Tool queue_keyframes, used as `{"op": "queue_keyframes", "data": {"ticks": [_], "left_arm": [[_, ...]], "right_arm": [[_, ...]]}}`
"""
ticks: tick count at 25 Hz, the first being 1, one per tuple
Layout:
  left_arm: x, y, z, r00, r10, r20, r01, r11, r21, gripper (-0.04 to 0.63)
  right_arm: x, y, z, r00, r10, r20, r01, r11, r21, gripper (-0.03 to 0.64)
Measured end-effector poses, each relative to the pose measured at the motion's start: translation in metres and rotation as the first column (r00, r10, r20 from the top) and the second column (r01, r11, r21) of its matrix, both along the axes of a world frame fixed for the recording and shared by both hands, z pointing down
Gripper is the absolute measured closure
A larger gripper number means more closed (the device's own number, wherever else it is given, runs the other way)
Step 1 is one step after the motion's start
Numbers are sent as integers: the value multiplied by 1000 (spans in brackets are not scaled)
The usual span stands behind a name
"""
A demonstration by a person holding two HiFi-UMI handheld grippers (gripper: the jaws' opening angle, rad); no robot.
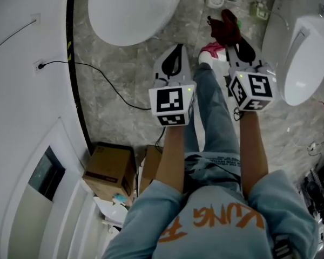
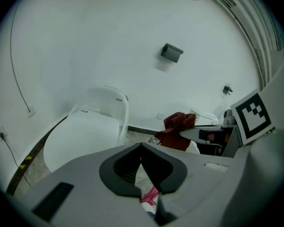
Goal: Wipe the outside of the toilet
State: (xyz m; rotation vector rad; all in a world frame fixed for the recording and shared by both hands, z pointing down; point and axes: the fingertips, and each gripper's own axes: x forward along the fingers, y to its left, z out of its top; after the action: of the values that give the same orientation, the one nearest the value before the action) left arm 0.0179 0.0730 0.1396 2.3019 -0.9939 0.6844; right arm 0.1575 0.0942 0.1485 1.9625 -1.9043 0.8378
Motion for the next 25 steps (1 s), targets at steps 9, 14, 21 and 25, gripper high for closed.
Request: {"op": "queue_keyframes", "data": {"ticks": [9,14,21,25], "left_arm": [[37,-12,59,999,33,25,-32,999,-17,601],[43,-8,88,999,18,27,-17,1000,-23,601],[39,-9,119,999,-33,38,34,999,-27,601],[42,-10,128,997,-72,28,73,997,-40,601]], "right_arm": [[17,-16,66,999,-42,27,43,999,-17,545],[20,-21,99,995,-90,38,91,996,-26,543],[34,-44,148,991,-117,60,121,991,-59,543],[44,-68,171,986,-159,51,163,983,-85,543]]}}
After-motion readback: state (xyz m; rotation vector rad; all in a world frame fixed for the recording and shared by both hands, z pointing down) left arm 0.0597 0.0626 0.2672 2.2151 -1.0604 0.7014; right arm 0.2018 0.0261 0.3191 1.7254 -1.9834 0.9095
